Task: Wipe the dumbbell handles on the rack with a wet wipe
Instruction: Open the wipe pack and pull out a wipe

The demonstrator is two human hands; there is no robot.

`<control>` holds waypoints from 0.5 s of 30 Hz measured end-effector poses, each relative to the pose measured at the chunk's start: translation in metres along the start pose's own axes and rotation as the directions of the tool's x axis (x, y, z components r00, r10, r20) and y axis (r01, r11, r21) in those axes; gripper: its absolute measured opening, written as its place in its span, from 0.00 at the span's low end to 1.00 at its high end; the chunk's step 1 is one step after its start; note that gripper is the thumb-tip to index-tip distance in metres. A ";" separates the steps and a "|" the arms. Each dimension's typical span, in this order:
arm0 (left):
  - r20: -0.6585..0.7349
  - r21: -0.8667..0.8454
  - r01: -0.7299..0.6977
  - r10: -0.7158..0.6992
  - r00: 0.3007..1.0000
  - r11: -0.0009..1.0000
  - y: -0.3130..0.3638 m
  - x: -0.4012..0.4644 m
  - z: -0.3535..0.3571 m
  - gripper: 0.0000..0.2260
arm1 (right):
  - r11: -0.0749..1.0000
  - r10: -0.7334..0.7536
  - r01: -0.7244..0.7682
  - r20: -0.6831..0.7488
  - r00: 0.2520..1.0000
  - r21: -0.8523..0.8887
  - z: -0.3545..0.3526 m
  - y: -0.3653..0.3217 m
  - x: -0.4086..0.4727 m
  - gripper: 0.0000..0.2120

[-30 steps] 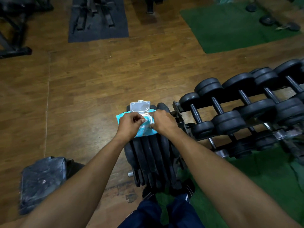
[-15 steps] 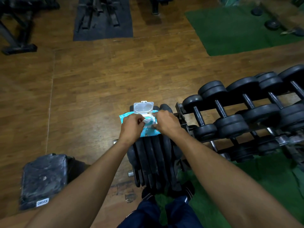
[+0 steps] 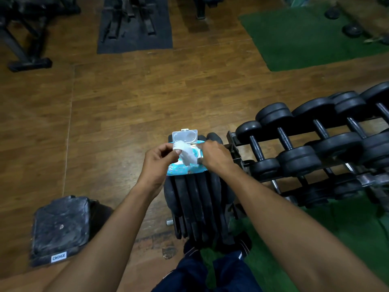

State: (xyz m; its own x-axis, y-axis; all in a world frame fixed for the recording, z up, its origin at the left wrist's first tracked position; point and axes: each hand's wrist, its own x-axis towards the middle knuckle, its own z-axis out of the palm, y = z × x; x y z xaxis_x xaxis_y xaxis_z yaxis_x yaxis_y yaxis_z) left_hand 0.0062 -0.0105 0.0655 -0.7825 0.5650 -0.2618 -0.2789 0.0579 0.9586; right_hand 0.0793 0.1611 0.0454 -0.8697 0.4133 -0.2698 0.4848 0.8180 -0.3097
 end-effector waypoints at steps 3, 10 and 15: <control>0.060 -0.263 0.043 -0.029 0.998 0.964 0.017 -0.007 -0.005 0.06 | 1.000 -0.026 0.026 -0.025 0.999 0.009 0.000 0.002 -0.002 0.19; 0.081 -0.371 0.127 -0.104 0.991 0.920 0.034 -0.001 0.003 0.07 | 0.999 -0.005 0.006 -0.018 1.000 0.048 -0.004 0.018 -0.002 0.18; -0.002 -0.266 0.154 -0.160 0.987 0.952 0.017 -0.001 0.051 0.07 | 0.664 0.248 -0.189 0.026 0.968 0.723 -0.023 0.048 -0.026 0.12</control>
State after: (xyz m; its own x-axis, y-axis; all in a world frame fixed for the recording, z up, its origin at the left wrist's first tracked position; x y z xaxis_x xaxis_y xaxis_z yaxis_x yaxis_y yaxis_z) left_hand 0.0301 0.0319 0.0880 -0.7289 0.5470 -0.4117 -0.5335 -0.0769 0.8423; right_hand 0.1229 0.1988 0.0580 -0.7195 0.5930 -0.3614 0.5537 0.1758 -0.8140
